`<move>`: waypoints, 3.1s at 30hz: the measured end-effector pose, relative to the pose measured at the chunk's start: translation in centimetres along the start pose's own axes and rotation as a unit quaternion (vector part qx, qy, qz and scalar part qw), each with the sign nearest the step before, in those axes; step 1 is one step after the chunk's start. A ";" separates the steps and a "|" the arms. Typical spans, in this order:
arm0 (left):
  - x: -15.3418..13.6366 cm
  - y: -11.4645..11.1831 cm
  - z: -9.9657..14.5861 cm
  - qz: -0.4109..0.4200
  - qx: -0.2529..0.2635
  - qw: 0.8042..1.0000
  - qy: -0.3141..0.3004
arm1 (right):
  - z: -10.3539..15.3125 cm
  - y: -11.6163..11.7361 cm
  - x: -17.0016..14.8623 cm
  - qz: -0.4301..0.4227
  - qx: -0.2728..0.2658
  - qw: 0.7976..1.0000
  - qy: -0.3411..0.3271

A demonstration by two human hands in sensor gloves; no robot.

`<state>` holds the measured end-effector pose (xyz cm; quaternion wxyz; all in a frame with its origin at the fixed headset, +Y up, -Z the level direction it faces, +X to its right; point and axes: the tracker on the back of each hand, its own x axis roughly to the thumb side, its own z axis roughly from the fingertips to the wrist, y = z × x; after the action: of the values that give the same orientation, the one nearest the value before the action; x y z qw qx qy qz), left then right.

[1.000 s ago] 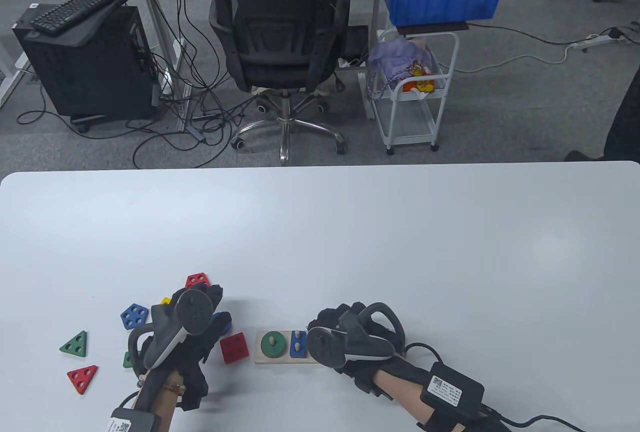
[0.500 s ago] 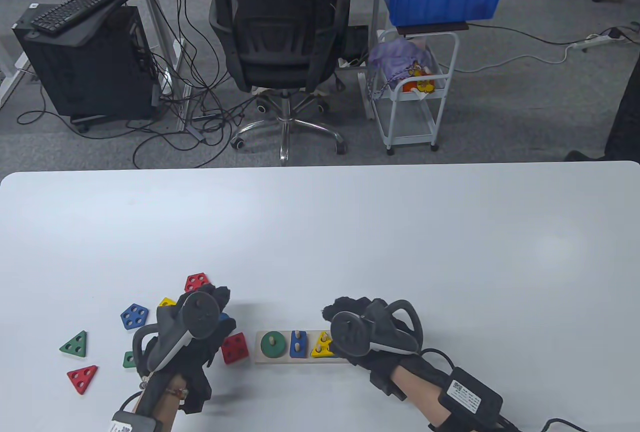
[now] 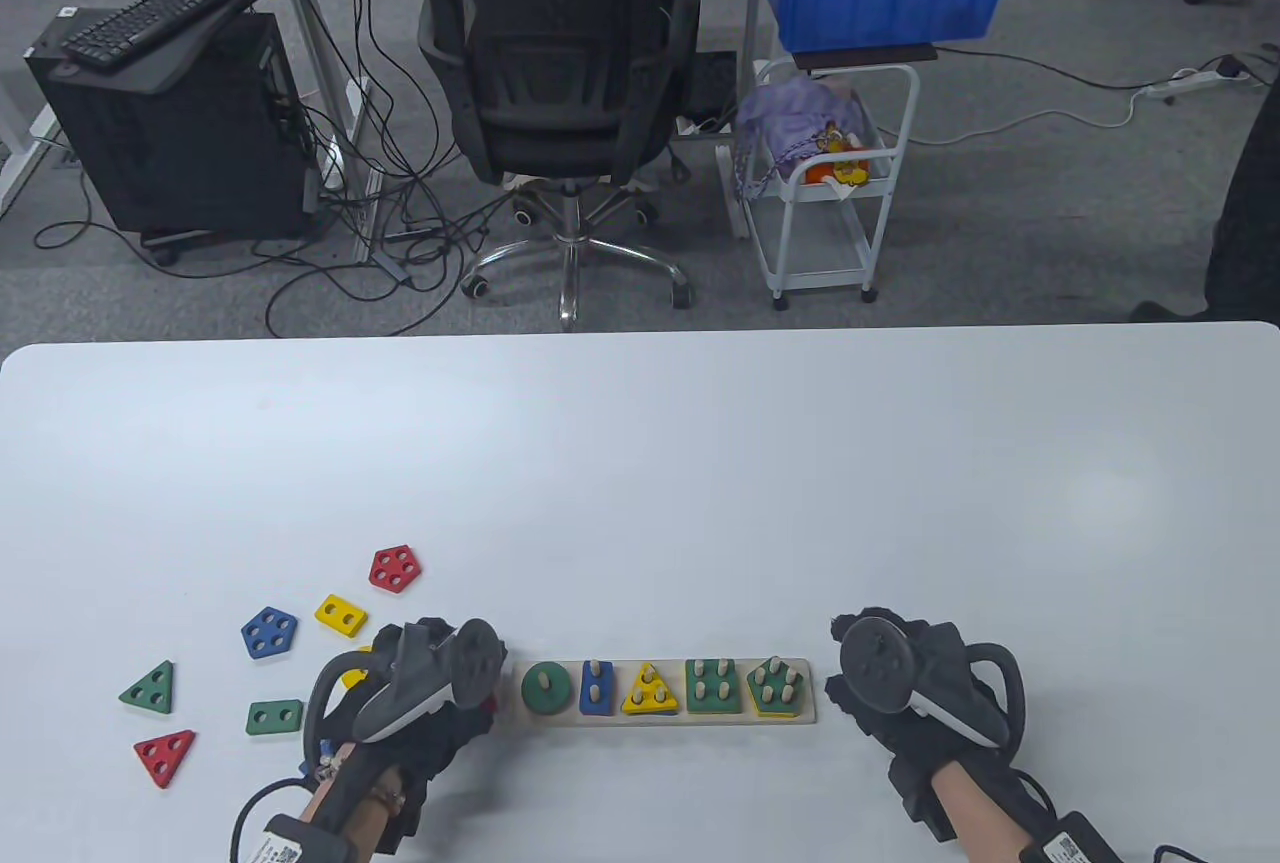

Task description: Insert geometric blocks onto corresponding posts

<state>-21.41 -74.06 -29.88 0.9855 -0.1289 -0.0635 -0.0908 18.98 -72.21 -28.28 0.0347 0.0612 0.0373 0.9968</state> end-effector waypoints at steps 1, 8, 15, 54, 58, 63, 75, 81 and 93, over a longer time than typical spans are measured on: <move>0.2 -0.1 0.0 -0.012 0.000 1.000 0.006 | 0.0 0.0 -0.1 0.003 -0.004 1.000 0.000; 0.8 -0.5 -0.2 -0.046 0.008 0.999 0.012 | 0.0 0.0 -0.4 0.007 0.009 1.000 0.004; 1.2 -0.7 -0.3 -0.043 0.021 0.999 0.006 | -0.1 0.2 -0.5 0.001 0.012 1.000 -0.001; 6.5 1.0 0.4 0.727 -0.184 0.632 -0.195 | 1.4 -2.7 13.4 -0.145 -0.158 0.929 -0.302; 7.1 0.8 0.4 0.726 -0.195 0.628 -0.202 | 1.6 -2.3 12.8 -0.178 -0.205 0.913 -0.305; 6.7 1.5 0.8 0.700 -0.155 0.662 -0.216 | 1.4 -2.5 11.8 -0.163 -0.211 0.917 -0.296; -2.8 2.8 1.3 0.469 0.054 0.879 -0.064 | -1.0 -0.3 8.5 -0.044 -0.059 0.971 -0.226; -6.0 2.6 1.0 0.215 0.090 0.970 0.064 | -1.2 1.2 9.4 -0.008 -0.026 0.970 -0.241; -7.1 1.2 0.2 0.198 0.072 0.973 0.093 | -1.3 2.1 9.3 0.003 -0.019 0.971 -0.236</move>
<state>-28.09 -71.73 -31.05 0.9921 -0.0582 0.0484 0.0997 9.49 -73.66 -28.31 0.0411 0.2945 0.0086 0.9547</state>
